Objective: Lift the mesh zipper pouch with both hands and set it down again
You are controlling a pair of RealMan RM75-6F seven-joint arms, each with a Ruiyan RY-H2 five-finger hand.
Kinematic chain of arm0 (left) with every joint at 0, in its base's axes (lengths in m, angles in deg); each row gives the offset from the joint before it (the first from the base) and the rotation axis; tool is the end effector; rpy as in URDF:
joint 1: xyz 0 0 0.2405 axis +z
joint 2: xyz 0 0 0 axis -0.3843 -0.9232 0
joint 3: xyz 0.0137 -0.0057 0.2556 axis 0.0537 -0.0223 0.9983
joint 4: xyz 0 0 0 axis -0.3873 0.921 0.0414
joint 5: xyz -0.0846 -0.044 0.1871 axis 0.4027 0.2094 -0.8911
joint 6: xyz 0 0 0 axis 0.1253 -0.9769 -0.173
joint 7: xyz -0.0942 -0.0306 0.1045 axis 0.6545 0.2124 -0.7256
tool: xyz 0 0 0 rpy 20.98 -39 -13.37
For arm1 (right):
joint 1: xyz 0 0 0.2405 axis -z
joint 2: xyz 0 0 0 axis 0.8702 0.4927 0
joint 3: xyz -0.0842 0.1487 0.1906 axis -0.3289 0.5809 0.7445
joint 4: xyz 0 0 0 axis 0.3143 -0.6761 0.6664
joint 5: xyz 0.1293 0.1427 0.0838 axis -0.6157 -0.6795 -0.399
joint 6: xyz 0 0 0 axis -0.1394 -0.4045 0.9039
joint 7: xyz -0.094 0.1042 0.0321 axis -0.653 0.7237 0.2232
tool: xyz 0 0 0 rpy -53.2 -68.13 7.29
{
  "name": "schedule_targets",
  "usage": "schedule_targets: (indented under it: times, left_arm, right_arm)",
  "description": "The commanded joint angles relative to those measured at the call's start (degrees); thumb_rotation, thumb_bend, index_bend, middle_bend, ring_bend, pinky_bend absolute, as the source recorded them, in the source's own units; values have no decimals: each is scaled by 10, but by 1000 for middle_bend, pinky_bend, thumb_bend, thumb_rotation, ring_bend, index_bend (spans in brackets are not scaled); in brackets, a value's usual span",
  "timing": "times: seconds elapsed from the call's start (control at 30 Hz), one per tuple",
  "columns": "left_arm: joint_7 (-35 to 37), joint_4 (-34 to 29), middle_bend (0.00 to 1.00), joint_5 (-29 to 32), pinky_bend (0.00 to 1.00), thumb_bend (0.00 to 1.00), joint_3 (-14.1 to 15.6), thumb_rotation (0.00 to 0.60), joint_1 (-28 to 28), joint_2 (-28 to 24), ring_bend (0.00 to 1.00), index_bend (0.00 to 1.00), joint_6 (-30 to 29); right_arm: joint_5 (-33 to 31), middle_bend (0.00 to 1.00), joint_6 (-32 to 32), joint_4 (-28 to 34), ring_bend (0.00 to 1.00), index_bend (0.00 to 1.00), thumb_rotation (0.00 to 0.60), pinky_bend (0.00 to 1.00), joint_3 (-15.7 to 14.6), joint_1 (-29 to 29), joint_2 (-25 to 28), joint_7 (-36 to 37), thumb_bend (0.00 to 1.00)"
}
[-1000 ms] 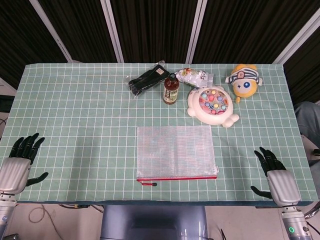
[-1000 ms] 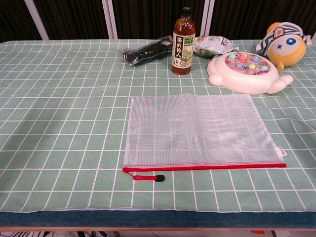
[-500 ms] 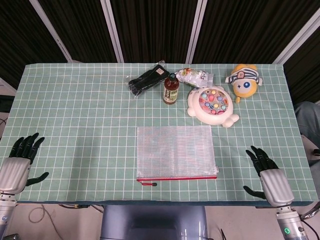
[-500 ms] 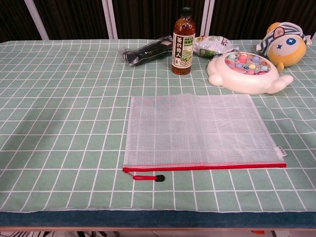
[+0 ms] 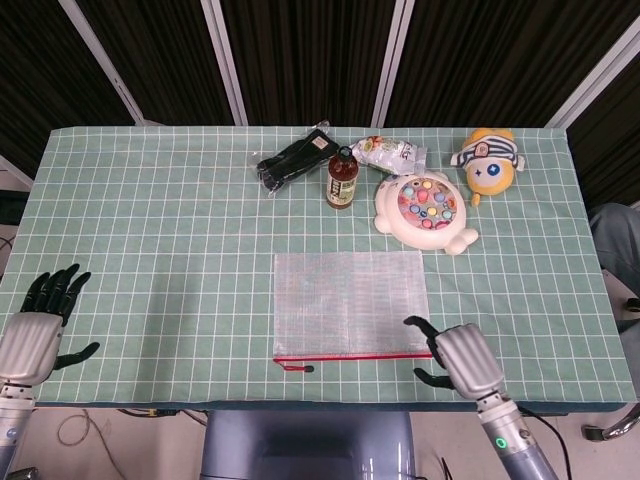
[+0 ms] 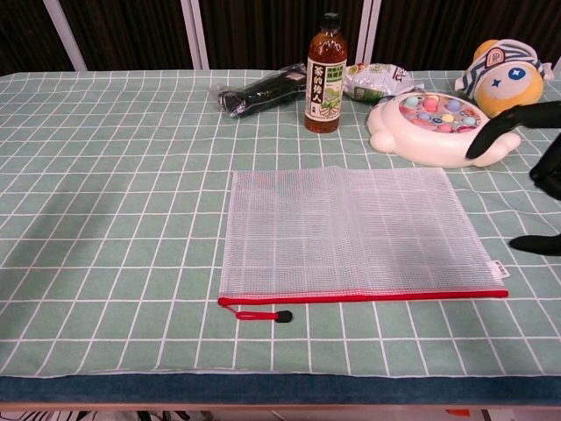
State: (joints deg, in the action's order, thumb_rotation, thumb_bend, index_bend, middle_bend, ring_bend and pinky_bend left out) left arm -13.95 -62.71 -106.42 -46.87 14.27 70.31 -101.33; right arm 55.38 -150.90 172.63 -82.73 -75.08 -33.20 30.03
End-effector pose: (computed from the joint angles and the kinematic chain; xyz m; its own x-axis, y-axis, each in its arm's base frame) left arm -0.2920 0.1930 0.1346 0.4391 0.0172 0.8983 0.8923 -0.1250 -0.4338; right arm -0.1705 -0.2015 0.0610 0.2874 -0.1768 0.9413 -0.9152 -0.3406 0.2154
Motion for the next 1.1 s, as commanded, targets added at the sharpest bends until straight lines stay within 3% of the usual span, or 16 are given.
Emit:
schedule_targets:
  times: [0.03,0.13,0.5,0.77,1.1]
  left_arm:
    - [3,1,0,1,0,35,-1,600,0,-1,0,0,0]
    - [7,1,0,7,0,35,-2,600,-1,-2,0,0,4]
    - [13,-1,0,12,0,35,-3,600,-3,-4,0,0,10]
    - [21,-2,0,19,0,35,-4,600,-4,-6,0,0,15]
    - [25,0,0,16,0,35,-5,600,-4,-6,0,0,11]
  right_arm:
    - [-105,1000,73,16,1000,428,600,996,31,-57,-100,-106,271]
    - [-180,1000,83,14,1000,457,600,1000,43,-81,-160,-172,273]
    - [-279,1000,67,-13,1000,502,600,1000,48,-125,-266,-255,295]
    - [-337,1000,52,-60,1000,503,600,1000,58,-152,-330,-265,301]
    - [-357,1000,42,-100,1000,503,600,1000,59,-166,-356,-249,309]
